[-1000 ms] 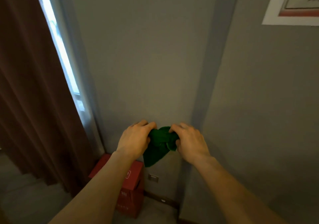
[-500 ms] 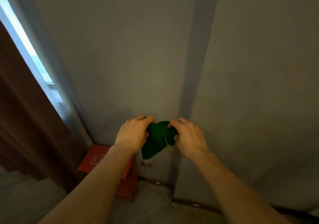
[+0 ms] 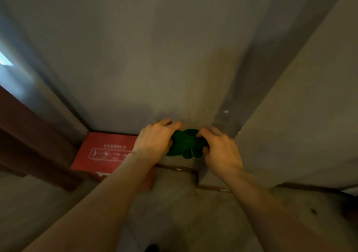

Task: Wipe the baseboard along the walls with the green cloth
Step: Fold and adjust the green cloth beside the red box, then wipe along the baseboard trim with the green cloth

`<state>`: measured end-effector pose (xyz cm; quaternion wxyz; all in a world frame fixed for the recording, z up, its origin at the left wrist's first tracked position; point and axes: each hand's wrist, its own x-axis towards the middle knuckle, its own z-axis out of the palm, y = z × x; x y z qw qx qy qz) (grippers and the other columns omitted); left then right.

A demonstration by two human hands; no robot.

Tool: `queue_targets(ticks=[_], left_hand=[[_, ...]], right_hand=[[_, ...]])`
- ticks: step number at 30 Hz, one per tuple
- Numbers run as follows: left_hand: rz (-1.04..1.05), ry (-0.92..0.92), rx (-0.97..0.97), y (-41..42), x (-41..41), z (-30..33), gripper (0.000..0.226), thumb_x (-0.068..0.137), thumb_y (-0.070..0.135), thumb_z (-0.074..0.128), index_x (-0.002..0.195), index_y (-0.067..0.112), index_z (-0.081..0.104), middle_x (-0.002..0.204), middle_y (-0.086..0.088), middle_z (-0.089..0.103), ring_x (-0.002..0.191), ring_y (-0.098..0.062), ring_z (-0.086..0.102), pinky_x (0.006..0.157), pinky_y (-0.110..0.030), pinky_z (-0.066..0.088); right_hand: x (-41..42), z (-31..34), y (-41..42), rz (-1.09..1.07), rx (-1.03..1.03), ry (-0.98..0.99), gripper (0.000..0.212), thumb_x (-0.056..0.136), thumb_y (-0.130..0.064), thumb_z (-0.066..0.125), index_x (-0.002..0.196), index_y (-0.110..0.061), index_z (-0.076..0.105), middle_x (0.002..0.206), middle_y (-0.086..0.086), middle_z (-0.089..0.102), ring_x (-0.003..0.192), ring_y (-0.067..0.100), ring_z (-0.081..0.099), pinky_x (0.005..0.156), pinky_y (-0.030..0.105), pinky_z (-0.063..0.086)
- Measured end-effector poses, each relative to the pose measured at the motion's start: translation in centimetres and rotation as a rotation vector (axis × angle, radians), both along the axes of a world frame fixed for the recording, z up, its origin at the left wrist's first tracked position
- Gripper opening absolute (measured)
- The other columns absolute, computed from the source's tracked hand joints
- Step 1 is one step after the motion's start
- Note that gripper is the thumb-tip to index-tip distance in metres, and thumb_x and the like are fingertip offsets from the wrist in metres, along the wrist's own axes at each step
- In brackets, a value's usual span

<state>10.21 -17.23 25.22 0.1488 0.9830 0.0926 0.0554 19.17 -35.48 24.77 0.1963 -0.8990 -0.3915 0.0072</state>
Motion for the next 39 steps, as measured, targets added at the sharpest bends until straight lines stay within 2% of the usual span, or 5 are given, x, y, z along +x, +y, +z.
queue_targets(ticks=[11, 15, 23, 27, 39], left_hand=[[0.067, 0.055, -0.138, -2.0, -0.4, -22.7, 0.039, 0.081, 0.009, 0.070, 0.115, 0.024, 0.060, 0.111, -0.002, 0.061, 0.103, -0.032, 0.059, 0.077, -0.047, 0.053], [0.079, 0.070, -0.163, -3.3, -0.9, -32.1, 0.043, 0.081, 0.009, 0.070, 0.117, 0.030, 0.059, 0.107, 0.002, 0.059, 0.101, -0.030, 0.060, 0.072, -0.039, 0.049], [0.035, 0.128, -0.239, -4.6, -1.1, -52.1, 0.031, 0.091, 0.021, 0.070, 0.115, 0.034, 0.053, 0.113, 0.008, 0.057, 0.105, -0.022, 0.057, 0.082, -0.042, 0.052], [0.029, 0.184, -0.218, -4.1, -0.7, -60.1, 0.035, 0.093, 0.021, 0.067, 0.123, 0.034, 0.054, 0.124, 0.009, 0.055, 0.111, -0.019, 0.056, 0.090, -0.041, 0.051], [0.012, 0.084, -0.212, -1.0, 1.8, -77.3, 0.041, 0.088, 0.018, 0.069, 0.114, 0.042, 0.050, 0.115, 0.015, 0.053, 0.103, -0.010, 0.055, 0.078, -0.025, 0.040]], right_hand=[[0.6, -21.9, -1.2, 0.006, -0.006, 0.130, 0.036, 0.073, -0.005, 0.063, 0.102, -0.025, 0.060, 0.101, 0.001, 0.058, 0.087, 0.032, 0.057, 0.063, 0.038, 0.044], [0.3, -30.5, -2.5, 0.007, -0.012, 0.188, 0.036, 0.073, -0.003, 0.062, 0.101, -0.024, 0.059, 0.101, 0.000, 0.058, 0.088, 0.030, 0.057, 0.066, 0.040, 0.049], [-0.7, -51.1, -4.3, -0.082, -0.064, 0.287, 0.036, 0.077, -0.006, 0.063, 0.106, -0.026, 0.060, 0.105, 0.000, 0.060, 0.094, 0.025, 0.058, 0.068, 0.031, 0.044], [-0.6, -59.6, -3.9, -0.109, -0.055, 0.339, 0.038, 0.081, -0.008, 0.063, 0.110, -0.032, 0.058, 0.113, -0.003, 0.058, 0.099, 0.022, 0.059, 0.078, 0.034, 0.050], [2.4, -75.7, -0.8, -0.133, 0.067, 0.299, 0.044, 0.078, -0.002, 0.062, 0.106, -0.036, 0.059, 0.111, -0.009, 0.055, 0.098, 0.016, 0.055, 0.078, 0.032, 0.051]])
